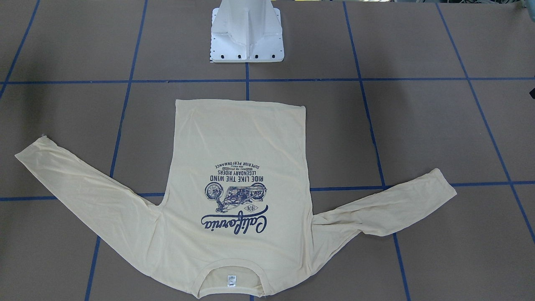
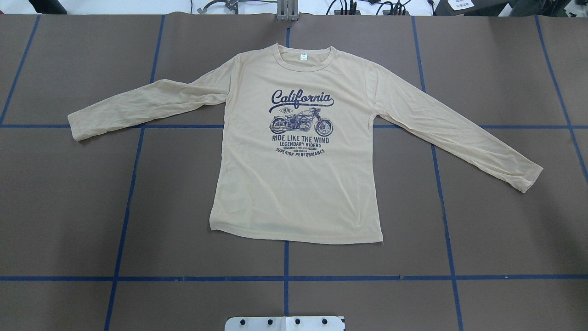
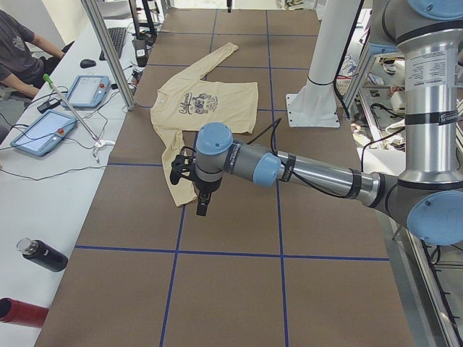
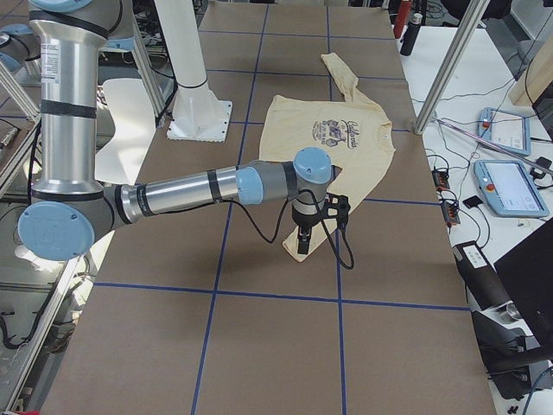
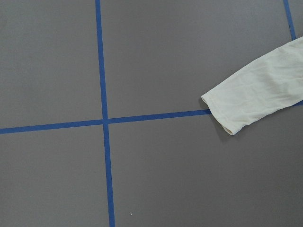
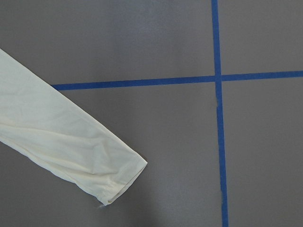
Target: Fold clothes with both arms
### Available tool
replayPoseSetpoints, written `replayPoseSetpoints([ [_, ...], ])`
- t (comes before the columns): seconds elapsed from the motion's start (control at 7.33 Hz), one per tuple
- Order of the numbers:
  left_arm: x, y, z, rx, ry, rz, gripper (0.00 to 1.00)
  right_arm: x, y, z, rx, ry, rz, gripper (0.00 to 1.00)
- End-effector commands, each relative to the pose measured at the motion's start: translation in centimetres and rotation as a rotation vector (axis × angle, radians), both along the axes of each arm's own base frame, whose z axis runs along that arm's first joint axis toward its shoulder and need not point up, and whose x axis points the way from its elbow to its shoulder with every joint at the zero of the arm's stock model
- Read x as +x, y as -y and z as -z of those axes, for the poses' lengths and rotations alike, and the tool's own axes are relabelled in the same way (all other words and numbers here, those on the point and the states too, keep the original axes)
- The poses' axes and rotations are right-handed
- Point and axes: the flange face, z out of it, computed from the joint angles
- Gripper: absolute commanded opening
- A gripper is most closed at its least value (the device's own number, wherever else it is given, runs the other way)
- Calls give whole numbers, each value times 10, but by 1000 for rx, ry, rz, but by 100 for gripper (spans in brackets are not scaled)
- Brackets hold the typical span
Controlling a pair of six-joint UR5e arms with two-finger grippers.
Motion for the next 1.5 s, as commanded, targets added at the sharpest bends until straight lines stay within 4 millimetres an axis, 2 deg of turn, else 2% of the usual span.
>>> replayPoseSetpoints([
  [0.0,-17,-2,3,16,-13,27,100,1,-2,-7,-5,1,4,100],
  [0.14,-17,-7,18,34,-11,35,100,-1,-11,-13,4,38,7,100],
  [0.27,-17,-8,11,21,-13,34,100,-1,-20,-22,31,63,4,100],
  [0.55,-15,-10,6,11,-20,30,100,-10,-22,-26,39,81,23,100],
  [0.68,-12,-7,8,26,-25,18,100,-27,-23,-34,24,73,60,100],
  [0.82,-9,-8,14,49,-70,1,100,-41,-23,-53,-6,64,89,99],
  [0.96,-7,-9,11,33,-100,-8,100,-58,-19,-74,12,69,118,99],
  [1.23,-6,-7,9,35,-101,-10,100,-92,-10,-114,10,106,51,98],
  [1.36,-6,-8,9,42,-102,-9,100,-112,-13,-116,-16,117,-20,98],
])
